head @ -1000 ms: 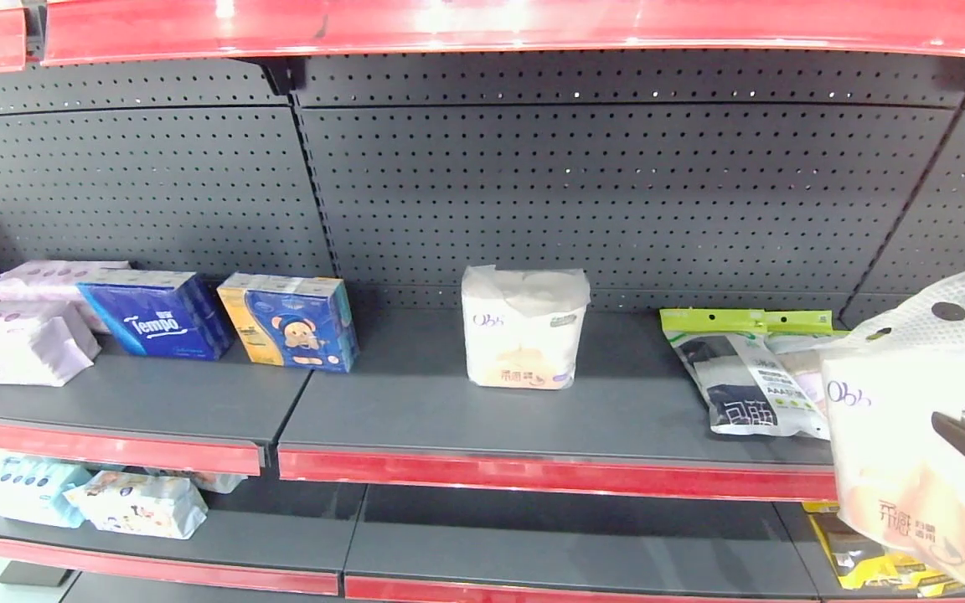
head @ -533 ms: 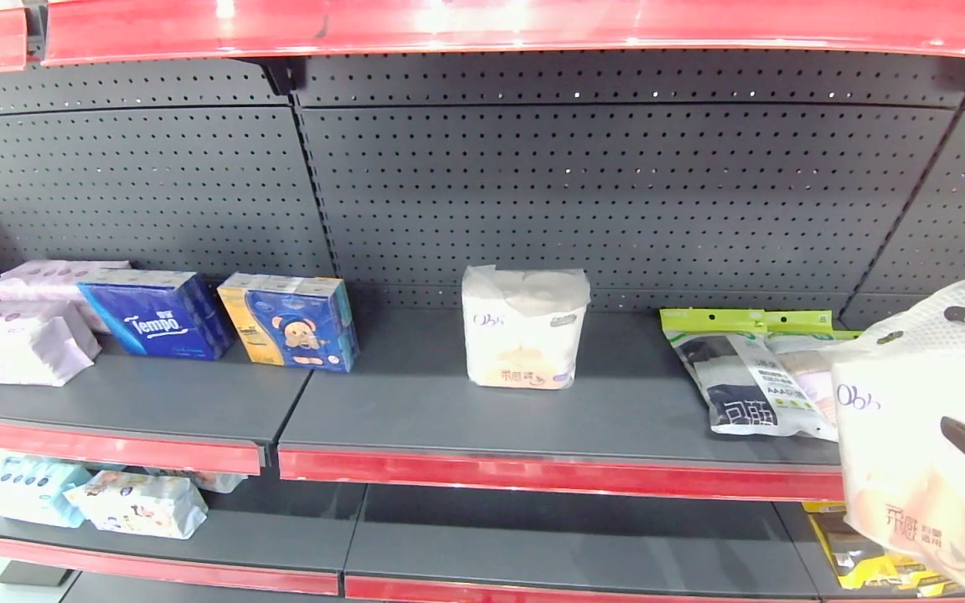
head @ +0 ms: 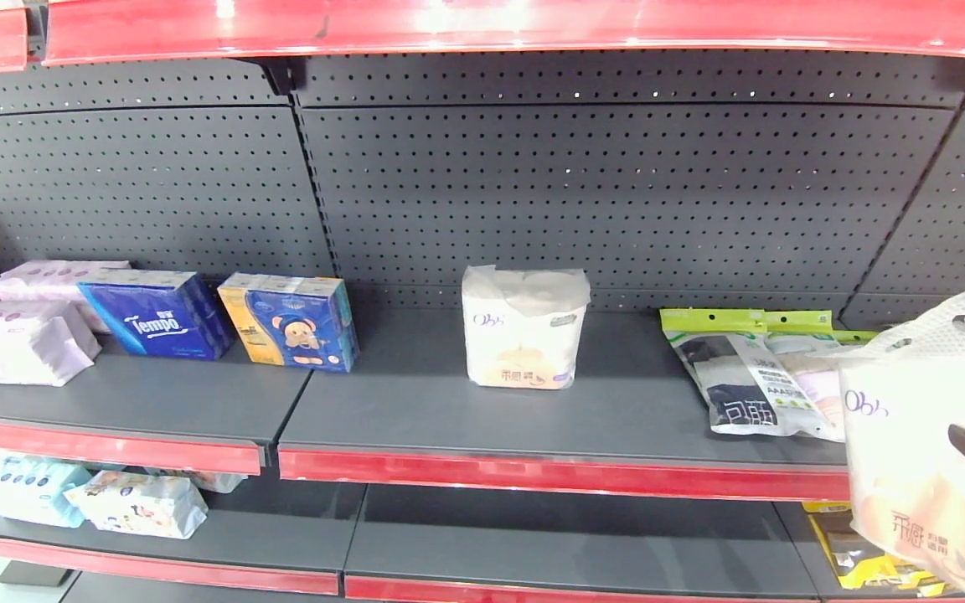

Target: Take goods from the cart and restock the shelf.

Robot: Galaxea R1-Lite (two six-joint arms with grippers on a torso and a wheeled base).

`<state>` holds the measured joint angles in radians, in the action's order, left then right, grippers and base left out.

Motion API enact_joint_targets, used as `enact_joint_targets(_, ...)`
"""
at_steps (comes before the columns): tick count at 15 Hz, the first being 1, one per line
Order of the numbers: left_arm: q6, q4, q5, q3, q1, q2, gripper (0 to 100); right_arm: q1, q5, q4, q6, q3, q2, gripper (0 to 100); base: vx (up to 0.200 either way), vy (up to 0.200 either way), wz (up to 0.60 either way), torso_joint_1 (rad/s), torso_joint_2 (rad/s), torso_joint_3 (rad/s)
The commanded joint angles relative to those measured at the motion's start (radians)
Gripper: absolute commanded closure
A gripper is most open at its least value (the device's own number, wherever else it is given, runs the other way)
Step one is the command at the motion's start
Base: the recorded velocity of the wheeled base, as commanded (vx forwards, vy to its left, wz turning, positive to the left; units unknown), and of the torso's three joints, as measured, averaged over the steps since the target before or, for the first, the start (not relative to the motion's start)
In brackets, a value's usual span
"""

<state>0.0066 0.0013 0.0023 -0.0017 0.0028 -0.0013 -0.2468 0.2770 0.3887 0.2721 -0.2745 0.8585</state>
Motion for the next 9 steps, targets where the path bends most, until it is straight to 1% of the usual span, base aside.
enact_joint_targets(1,0.000,0.000,0.001,0.000,0.000,0.001,0,-0.008,-0.001,0.001,-0.001,0.003,-0.003,100,0.000,0.000,0.00,0.000,0.00,0.000)
enact_joint_targets(5,0.004,0.002,-0.001,-0.001,0.000,0.010,0,-0.080,-0.001,0.004,-0.005,0.008,-0.003,100,0.000,0.000,0.00,0.000,0.00,0.000)
enact_joint_targets(7,0.006,0.002,-0.001,-0.001,-0.001,0.061,0,-0.108,0.010,0.004,-0.017,0.012,-0.004,100,0.000,0.000,0.00,0.000,0.00,0.000)
enact_joint_targets(8,0.018,0.002,-0.002,-0.001,-0.004,0.067,0,-0.104,0.021,0.004,-0.022,0.032,-0.013,100,0.000,0.000,0.00,0.000,0.00,0.000)
enact_joint_targets(9,0.039,0.002,-0.005,-0.003,-0.006,0.060,0,-0.103,0.028,0.002,-0.021,0.037,-0.041,100,0.000,0.000,0.00,0.000,0.00,0.000)
